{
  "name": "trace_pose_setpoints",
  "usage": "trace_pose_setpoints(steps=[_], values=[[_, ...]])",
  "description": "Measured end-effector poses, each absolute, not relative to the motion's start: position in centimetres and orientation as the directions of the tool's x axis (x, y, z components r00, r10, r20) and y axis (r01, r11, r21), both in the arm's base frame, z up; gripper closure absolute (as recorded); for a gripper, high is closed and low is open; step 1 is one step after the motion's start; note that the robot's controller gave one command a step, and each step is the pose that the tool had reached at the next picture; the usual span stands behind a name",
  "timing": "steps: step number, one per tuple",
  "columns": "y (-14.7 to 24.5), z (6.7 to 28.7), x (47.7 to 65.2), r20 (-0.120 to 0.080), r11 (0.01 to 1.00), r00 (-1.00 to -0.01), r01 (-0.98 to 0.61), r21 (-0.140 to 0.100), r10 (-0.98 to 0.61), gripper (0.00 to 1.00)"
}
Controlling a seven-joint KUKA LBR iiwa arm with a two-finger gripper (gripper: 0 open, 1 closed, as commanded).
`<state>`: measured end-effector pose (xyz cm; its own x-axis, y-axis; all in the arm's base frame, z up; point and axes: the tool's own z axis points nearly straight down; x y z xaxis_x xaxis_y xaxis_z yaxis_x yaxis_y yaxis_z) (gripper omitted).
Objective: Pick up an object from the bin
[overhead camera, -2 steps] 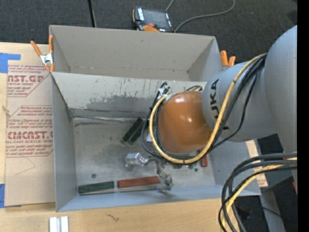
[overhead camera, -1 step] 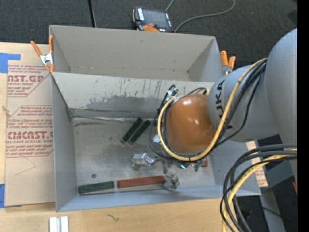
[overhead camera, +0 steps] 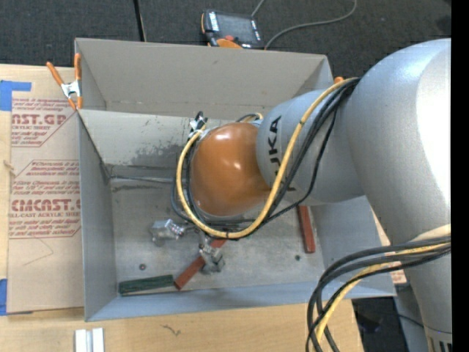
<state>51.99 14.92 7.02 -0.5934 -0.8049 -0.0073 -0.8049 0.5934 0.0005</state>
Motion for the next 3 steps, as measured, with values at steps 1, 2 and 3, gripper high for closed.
trace_pose_setpoints(steps=[1, 2, 3], values=[[14.4, 7.0, 52.0, -0.002, 0.598, -0.598, -0.802, 0.000, -0.802, 1.00], [6.5, 20.0, 55.3, -0.007, 0.624, -0.624, -0.781, -0.008, -0.781, 1.00], [6.5, 24.7, 50.7, -0.004, 0.630, -0.630, -0.777, -0.003, -0.777, 1.00]])
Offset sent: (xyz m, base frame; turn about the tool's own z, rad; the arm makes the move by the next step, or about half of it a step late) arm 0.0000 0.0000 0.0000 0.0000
